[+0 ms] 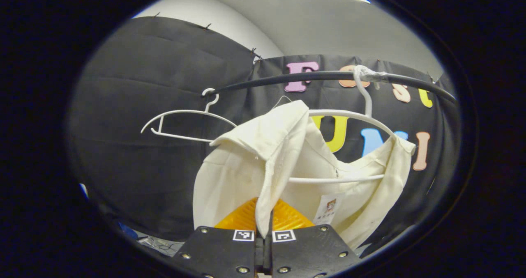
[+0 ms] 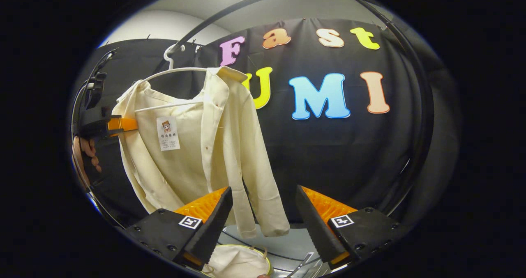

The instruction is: Grasp the clothes on the hanger with both hands and then place them into the laundry hamper below.

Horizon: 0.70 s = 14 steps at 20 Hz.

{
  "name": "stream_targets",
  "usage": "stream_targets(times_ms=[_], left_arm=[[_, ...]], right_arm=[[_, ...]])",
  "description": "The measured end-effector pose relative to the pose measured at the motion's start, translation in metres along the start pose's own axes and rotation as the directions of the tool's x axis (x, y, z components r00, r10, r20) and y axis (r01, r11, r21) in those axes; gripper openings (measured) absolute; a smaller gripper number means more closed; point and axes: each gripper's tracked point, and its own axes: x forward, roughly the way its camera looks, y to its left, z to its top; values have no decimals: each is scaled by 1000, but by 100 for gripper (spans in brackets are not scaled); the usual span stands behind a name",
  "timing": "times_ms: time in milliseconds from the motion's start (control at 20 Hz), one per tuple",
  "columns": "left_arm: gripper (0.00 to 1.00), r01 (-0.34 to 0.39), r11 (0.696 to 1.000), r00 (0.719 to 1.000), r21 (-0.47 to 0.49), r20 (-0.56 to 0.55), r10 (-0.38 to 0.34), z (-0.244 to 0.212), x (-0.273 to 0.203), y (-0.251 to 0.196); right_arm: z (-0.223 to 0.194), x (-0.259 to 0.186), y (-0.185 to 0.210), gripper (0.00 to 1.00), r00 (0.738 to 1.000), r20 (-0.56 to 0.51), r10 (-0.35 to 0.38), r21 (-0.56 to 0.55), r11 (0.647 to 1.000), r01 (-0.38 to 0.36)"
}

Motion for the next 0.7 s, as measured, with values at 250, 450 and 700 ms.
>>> stream_targets(times_ms=[250, 450, 700], left_arm=[[2, 108, 993, 994, 39, 10, -109, 13, -27, 1], [1, 165, 986, 986, -7, 0, -165, 28, -43, 8], [0, 202, 976, 979, -86, -7, -203, 34, -58, 23]], right_arm=[[32, -1, 37, 98, 998, 69, -1, 6, 1000, 1], [56, 1, 73, 98, 993, 115, 15, 9, 1000, -16], [69, -2, 123, 98, 989, 126, 72, -18, 997, -70]])
